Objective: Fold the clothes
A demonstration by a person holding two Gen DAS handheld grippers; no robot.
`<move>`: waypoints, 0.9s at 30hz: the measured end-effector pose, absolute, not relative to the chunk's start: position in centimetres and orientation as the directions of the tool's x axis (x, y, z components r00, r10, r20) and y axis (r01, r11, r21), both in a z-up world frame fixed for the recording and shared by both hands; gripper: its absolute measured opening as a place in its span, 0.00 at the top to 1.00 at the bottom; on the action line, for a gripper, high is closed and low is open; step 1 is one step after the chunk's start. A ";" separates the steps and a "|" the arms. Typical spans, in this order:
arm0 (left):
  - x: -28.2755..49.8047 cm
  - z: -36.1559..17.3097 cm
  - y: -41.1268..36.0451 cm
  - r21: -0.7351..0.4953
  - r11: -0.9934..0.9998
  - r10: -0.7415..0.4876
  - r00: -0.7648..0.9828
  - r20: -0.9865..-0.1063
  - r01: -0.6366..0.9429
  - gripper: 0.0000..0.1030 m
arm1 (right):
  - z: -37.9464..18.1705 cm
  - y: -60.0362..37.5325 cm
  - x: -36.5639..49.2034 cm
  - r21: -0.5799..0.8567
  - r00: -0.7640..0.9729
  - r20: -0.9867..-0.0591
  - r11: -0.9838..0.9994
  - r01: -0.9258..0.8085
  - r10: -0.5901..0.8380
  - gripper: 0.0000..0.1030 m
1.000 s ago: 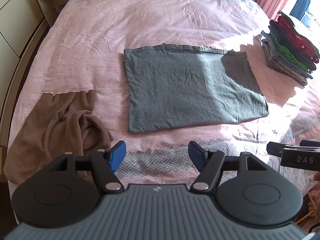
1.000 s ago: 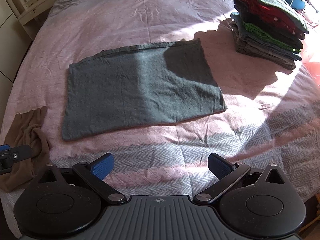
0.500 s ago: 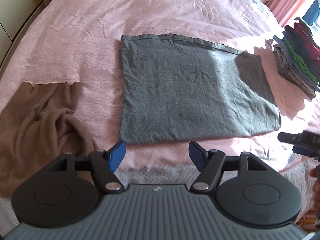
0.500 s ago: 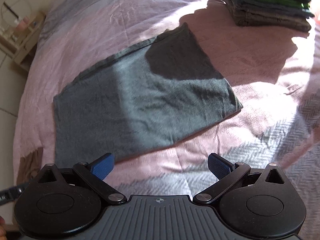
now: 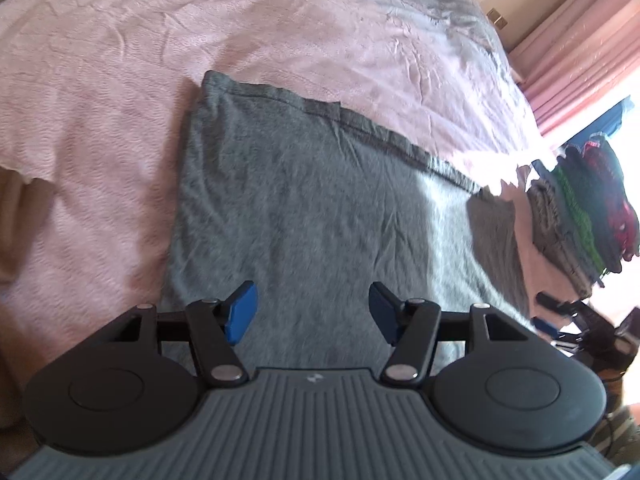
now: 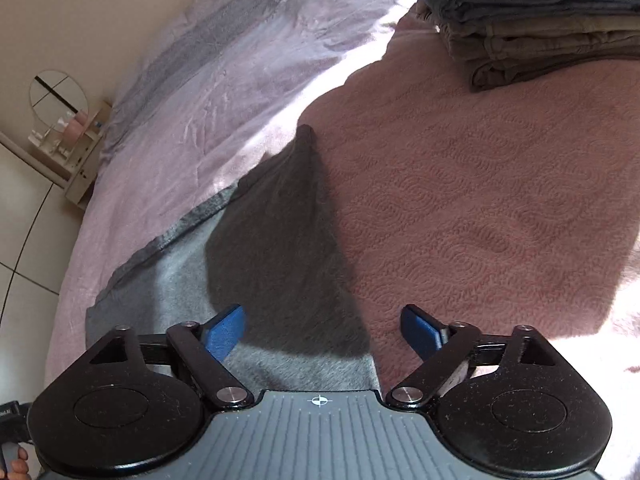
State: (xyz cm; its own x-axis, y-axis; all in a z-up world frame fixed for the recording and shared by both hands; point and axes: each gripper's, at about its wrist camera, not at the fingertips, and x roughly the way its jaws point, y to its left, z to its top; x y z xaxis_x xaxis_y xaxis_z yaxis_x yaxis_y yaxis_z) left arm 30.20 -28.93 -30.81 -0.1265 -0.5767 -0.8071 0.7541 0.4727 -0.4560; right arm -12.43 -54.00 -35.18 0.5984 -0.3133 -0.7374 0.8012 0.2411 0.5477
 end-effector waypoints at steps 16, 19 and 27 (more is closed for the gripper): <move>33.0 -34.1 -29.1 -0.637 0.500 -0.629 -0.260 -0.733 0.587 0.45 | -39.6 -57.6 -12.4 0.746 0.769 -0.628 0.191 0.638 -0.119 0.61; 33.6 -34.7 -28.8 -0.656 0.513 -0.632 -0.275 -0.725 0.553 0.45 | -39.6 -57.5 -12.0 0.722 0.740 -0.661 0.163 0.672 -0.123 0.90; 35.3 -34.5 -27.1 -0.673 0.510 -0.645 -0.279 -0.711 0.536 0.45 | -32.9 -53.7 -2.5 0.177 0.285 -0.903 0.326 0.929 -0.321 0.96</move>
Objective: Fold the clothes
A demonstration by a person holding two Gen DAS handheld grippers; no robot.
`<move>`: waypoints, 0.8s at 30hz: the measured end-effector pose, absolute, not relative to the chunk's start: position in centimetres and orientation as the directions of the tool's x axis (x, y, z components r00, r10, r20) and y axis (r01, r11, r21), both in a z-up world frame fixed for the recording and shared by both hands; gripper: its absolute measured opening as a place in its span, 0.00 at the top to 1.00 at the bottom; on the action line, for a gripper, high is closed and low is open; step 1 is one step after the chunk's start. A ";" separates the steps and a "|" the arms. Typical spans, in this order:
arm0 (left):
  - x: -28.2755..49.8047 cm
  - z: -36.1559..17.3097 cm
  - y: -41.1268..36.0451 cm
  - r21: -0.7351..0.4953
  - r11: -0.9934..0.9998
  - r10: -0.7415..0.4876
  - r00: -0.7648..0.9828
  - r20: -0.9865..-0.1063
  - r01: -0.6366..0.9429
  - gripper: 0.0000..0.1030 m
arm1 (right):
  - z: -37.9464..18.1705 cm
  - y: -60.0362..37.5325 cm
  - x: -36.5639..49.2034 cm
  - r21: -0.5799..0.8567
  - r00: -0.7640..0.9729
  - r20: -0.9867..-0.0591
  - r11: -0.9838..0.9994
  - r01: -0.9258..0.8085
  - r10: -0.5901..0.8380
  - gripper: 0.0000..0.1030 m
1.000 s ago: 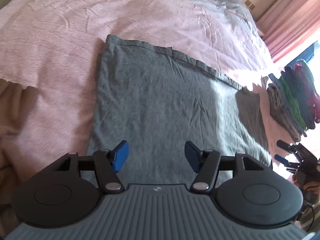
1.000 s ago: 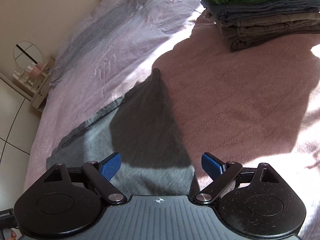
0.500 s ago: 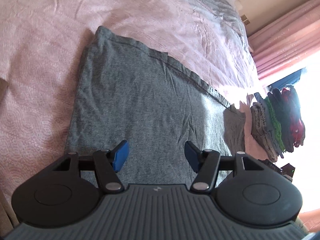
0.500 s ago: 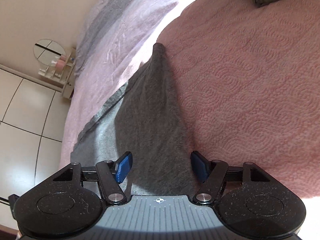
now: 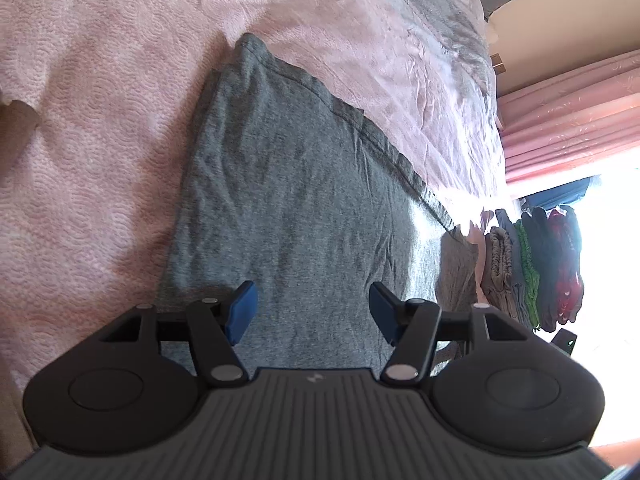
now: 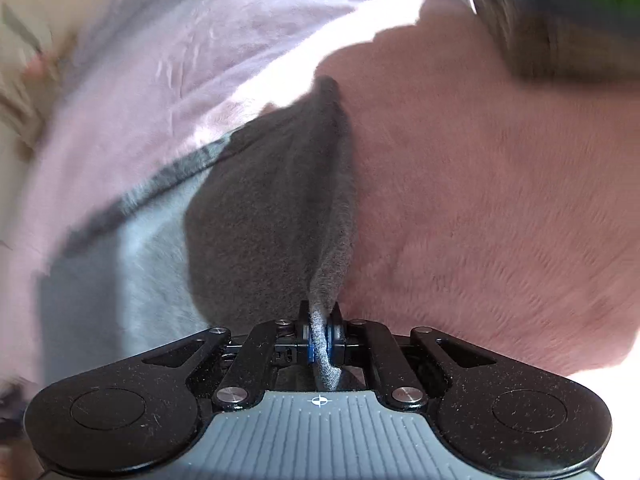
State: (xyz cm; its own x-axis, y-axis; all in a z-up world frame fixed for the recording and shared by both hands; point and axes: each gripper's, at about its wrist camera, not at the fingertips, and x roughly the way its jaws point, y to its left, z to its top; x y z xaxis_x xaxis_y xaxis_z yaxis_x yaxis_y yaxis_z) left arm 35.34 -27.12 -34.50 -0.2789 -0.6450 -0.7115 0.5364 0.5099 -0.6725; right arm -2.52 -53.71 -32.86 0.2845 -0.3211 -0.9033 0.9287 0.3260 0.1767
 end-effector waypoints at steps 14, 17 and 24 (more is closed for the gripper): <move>39.6 -33.8 -22.1 -0.696 0.554 -0.681 -0.232 -0.694 0.458 0.45 | -33.1 -31.2 23.7 -0.222 0.336 -0.835 0.826 0.519 -0.435 0.12; 39.9 -33.8 -21.7 -0.701 0.551 -0.687 -0.230 -0.689 0.453 0.45 | -33.3 -29.9 22.5 -0.179 0.363 -0.845 0.846 0.502 -0.393 0.12; 39.0 -34.0 -24.8 -0.748 0.493 -0.709 -0.293 -0.641 0.445 0.45 | -28.8 -33.0 13.2 0.042 0.427 -0.841 0.746 0.664 -0.333 0.12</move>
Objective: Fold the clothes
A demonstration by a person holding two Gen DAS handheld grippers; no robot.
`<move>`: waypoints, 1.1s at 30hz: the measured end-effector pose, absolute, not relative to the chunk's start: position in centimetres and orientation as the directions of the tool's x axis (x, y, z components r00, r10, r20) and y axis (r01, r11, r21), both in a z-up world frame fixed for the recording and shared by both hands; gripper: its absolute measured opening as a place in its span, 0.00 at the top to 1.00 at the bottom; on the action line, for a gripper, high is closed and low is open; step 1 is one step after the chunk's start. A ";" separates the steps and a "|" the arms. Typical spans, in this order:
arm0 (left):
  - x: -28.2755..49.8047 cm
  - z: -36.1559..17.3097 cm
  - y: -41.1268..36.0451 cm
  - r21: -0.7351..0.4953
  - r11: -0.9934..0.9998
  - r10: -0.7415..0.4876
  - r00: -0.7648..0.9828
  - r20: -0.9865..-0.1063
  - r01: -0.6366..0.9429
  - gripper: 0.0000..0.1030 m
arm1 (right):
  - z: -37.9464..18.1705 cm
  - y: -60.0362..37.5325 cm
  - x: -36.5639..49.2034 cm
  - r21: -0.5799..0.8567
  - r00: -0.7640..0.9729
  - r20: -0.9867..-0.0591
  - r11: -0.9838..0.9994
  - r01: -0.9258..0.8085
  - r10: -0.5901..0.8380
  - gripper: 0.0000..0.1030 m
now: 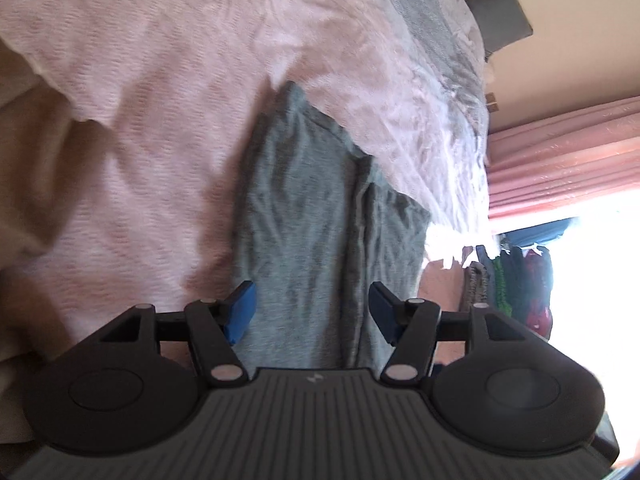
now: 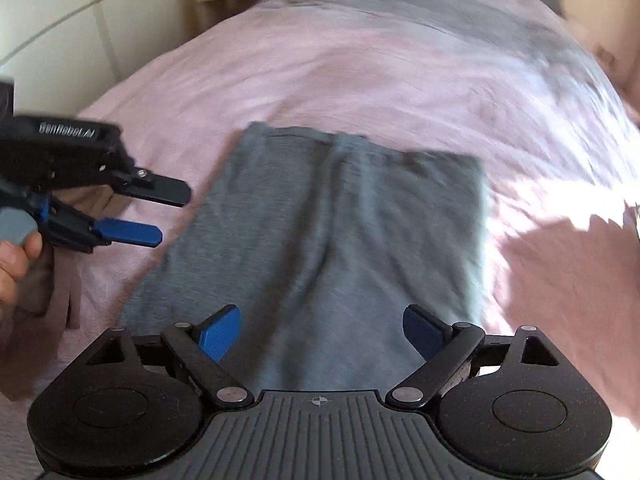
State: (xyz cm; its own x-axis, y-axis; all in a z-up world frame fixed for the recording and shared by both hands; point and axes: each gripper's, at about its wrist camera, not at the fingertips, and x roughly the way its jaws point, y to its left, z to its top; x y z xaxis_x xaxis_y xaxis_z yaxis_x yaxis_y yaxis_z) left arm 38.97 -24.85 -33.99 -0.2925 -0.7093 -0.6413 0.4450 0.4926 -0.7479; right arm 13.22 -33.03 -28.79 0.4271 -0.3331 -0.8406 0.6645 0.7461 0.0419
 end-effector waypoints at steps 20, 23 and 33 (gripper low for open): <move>37.3 -39.6 -38.3 -0.804 0.448 -0.715 -0.382 -0.585 0.392 0.53 | -38.7 -54.7 3.4 0.719 0.716 -0.678 0.048 0.693 -0.167 0.35; 37.0 -39.7 -38.9 -0.796 0.436 -0.717 -0.373 -0.589 0.420 0.96 | -38.8 -55.5 5.3 0.711 0.715 -0.682 0.090 0.697 -0.155 0.35; 38.0 -32.4 -36.5 -0.643 0.364 -0.718 -0.236 -0.654 0.674 0.98 | -35.9 -54.6 11.4 0.569 0.641 -0.752 0.341 0.748 -0.154 0.35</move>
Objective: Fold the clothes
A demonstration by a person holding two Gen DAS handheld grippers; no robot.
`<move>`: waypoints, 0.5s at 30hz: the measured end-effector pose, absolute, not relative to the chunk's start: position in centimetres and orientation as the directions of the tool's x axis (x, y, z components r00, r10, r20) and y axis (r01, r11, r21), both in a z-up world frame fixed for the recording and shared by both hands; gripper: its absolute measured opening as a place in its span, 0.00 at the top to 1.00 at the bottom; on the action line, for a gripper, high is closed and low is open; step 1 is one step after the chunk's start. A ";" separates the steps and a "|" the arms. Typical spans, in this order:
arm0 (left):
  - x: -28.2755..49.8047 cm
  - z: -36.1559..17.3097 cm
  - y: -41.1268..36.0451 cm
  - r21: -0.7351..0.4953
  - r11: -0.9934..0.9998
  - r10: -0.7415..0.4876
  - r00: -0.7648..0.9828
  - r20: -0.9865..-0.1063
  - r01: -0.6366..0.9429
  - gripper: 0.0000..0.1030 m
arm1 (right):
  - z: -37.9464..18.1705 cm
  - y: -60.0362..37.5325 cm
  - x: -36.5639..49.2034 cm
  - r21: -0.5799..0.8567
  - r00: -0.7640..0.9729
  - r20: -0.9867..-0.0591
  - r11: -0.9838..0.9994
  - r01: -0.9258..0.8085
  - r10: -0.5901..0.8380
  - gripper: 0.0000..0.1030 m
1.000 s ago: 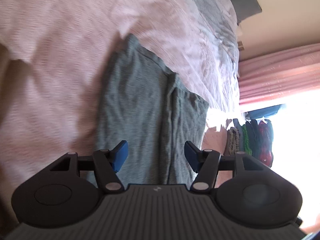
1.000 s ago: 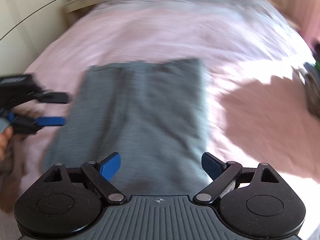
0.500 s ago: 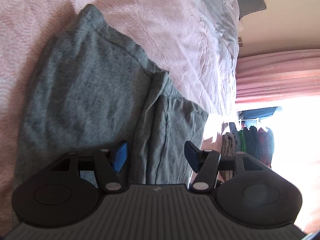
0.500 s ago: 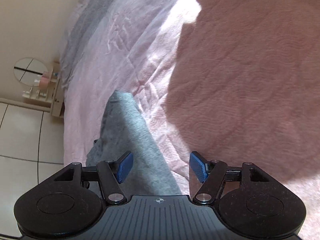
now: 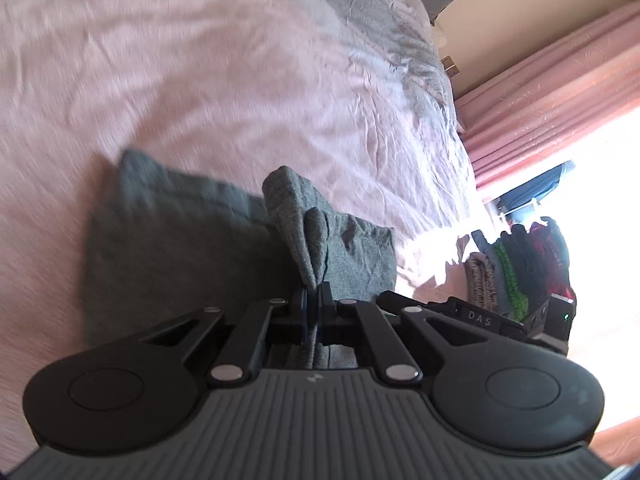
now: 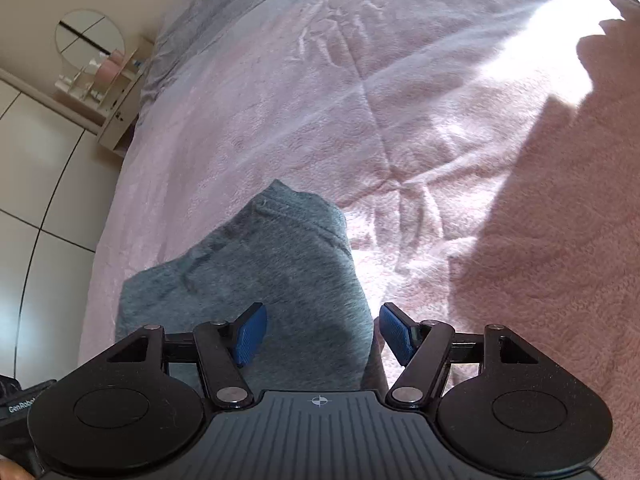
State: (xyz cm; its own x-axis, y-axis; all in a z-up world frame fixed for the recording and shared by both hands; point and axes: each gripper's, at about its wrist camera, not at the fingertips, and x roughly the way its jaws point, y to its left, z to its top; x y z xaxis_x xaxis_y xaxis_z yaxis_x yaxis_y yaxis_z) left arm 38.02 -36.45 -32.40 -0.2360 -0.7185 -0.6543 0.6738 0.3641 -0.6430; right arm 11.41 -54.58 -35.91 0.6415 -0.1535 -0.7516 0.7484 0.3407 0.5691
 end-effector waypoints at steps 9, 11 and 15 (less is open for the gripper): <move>42.6 -34.0 -33.9 -0.592 0.451 -0.674 -0.180 -0.717 0.668 0.98 | -36.1 -52.9 15.7 0.459 0.581 -0.797 0.462 0.759 -0.162 0.35; 42.9 -34.3 -33.5 -0.585 0.457 -0.672 -0.170 -0.721 0.671 0.98 | -36.1 -52.7 16.1 0.435 0.568 -0.805 0.479 0.762 -0.172 0.35; 43.5 -36.4 -33.2 -0.582 0.488 -0.667 -0.153 -0.730 0.651 0.92 | -36.3 -52.1 16.3 0.398 0.551 -0.809 0.499 0.770 -0.206 0.35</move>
State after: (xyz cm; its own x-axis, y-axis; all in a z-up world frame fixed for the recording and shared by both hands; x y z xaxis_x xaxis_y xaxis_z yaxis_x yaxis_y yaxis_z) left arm 43.52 -33.19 -36.37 -0.1532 -0.6666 -0.7295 0.6505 0.4877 -0.5822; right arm 16.30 -52.13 -36.28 0.5513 -0.2057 -0.8085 0.7697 0.4994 0.3977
